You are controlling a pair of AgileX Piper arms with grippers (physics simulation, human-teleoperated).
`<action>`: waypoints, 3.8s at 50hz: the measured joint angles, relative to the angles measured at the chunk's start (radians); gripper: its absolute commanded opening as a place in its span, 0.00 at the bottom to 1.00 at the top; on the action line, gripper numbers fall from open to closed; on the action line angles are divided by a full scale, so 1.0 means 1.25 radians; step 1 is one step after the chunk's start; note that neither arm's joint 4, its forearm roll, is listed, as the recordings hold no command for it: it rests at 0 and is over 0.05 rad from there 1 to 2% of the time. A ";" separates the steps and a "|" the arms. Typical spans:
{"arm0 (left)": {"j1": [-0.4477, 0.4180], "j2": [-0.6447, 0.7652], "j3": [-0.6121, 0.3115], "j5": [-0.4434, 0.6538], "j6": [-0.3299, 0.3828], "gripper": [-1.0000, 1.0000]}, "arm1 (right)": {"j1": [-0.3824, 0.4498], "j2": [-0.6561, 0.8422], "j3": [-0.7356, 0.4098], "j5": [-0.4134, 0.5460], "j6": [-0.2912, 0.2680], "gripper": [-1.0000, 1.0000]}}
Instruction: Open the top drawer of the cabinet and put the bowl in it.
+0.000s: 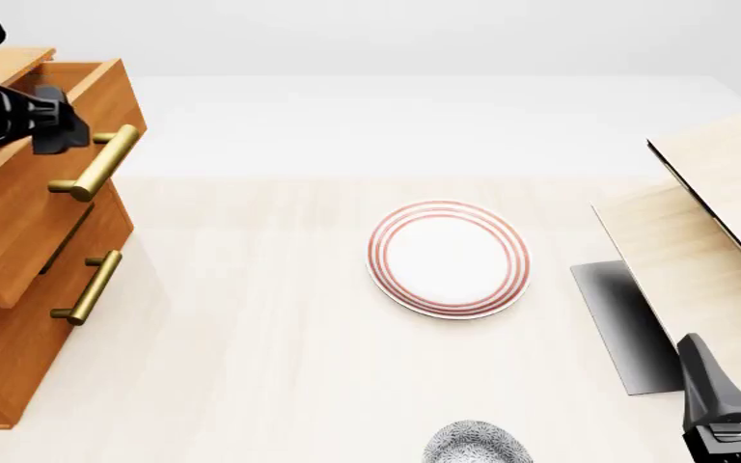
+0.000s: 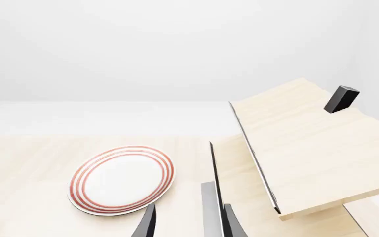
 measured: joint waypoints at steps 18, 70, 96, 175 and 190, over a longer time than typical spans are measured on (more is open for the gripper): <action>0.002 0.010 0.030 -0.025 -0.002 1.00 | 0.000 0.000 0.000 0.000 0.000 1.00; -0.084 0.025 0.029 -0.025 -0.009 1.00 | 0.000 0.000 0.000 0.000 0.000 1.00; -0.132 0.040 0.011 -0.023 -0.013 1.00 | 0.000 0.000 0.000 0.000 0.000 1.00; -0.279 0.087 -0.030 -0.032 -0.021 1.00 | 0.000 0.000 0.000 0.000 0.000 1.00; -0.281 0.087 -0.029 -0.032 -0.021 1.00 | 0.000 0.000 0.000 0.000 0.000 1.00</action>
